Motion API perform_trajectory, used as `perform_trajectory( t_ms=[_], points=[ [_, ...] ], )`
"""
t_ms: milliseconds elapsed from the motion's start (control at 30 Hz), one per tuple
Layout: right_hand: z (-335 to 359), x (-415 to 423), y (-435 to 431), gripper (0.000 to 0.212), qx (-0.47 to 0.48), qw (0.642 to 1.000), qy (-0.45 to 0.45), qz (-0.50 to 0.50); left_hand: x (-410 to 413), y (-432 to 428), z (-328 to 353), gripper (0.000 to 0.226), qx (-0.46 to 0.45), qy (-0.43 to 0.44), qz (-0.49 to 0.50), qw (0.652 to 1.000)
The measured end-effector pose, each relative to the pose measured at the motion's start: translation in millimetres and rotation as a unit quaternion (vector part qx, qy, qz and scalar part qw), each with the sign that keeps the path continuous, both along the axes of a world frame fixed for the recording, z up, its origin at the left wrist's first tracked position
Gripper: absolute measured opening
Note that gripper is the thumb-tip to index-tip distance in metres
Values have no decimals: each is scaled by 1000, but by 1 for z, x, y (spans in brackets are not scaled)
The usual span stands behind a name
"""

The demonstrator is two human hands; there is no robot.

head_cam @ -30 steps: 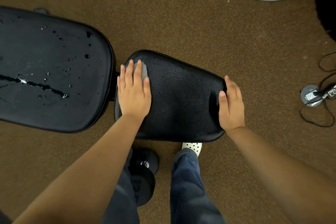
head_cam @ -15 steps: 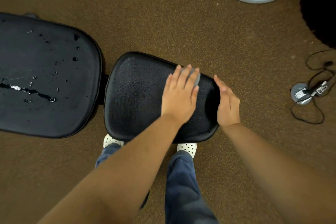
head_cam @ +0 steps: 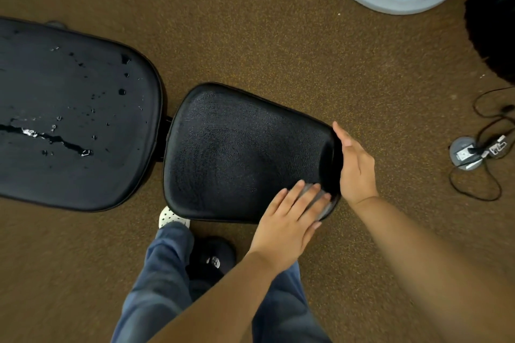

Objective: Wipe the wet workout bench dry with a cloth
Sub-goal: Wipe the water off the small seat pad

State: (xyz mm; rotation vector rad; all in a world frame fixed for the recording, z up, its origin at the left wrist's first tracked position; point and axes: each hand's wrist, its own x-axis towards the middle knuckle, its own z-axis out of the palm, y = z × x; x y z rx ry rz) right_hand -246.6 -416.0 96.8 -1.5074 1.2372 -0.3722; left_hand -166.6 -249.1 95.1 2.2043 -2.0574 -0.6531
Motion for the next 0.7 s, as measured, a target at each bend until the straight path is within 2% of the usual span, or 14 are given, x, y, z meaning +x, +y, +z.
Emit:
perform_trajectory(
  t_ms=[200,367,567,700],
  points=[
    [-9,0,7,51,-45,999,27,0,44,45,5,50,11,-16,132,991],
    [-13,6,13,52,-78,996,47,-10,95,60,6,51,-3,-30,277,960],
    [-14,8,14,56,-105,993,45,-11,140,35,3,55,-37,-23,359,932],
    [-16,9,15,54,-115,992,42,-15,168,1,2,54,-50,-25,358,932]
  ],
)
